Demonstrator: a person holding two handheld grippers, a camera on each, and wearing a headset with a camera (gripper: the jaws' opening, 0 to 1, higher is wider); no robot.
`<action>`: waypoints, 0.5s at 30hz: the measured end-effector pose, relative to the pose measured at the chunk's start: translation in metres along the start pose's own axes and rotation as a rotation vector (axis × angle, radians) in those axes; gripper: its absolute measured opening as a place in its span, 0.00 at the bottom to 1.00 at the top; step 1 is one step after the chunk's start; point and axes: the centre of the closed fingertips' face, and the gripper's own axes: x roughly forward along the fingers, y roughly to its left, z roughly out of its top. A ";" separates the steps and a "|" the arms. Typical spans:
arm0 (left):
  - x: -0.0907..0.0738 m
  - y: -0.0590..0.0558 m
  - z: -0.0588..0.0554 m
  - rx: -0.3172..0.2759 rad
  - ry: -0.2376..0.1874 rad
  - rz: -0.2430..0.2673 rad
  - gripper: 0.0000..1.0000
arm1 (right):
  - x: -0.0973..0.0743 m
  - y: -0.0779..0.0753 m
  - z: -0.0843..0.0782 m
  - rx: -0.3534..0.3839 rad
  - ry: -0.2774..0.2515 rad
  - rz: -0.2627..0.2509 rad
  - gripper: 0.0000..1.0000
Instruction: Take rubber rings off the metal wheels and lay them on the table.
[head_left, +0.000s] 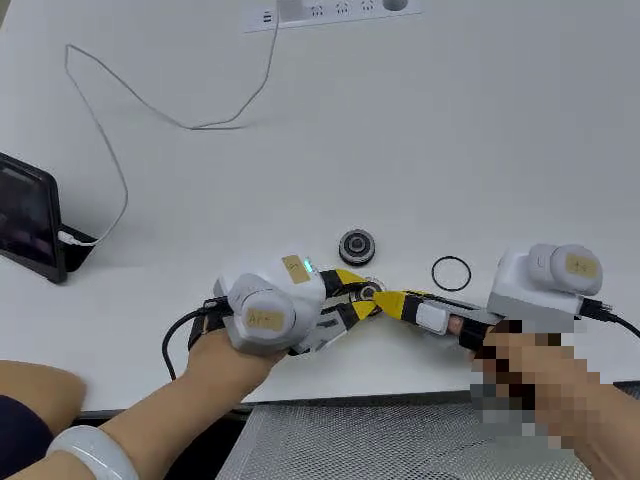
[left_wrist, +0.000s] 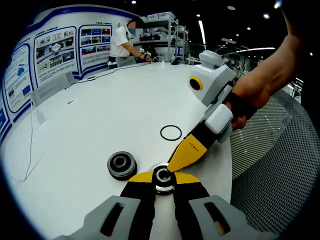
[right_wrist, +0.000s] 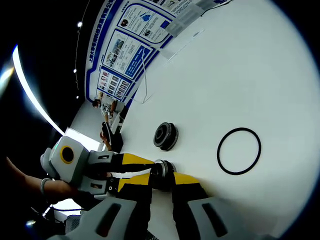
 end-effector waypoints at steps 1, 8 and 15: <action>0.000 0.000 0.000 0.000 0.000 0.000 0.13 | 0.000 0.000 0.000 0.003 0.002 0.002 0.16; 0.001 0.001 -0.002 0.000 -0.001 -0.003 0.13 | -0.005 0.002 0.006 0.007 -0.010 0.009 0.07; 0.001 0.001 -0.001 0.000 0.000 -0.002 0.13 | -0.002 -0.003 0.007 -0.026 0.005 -0.019 0.17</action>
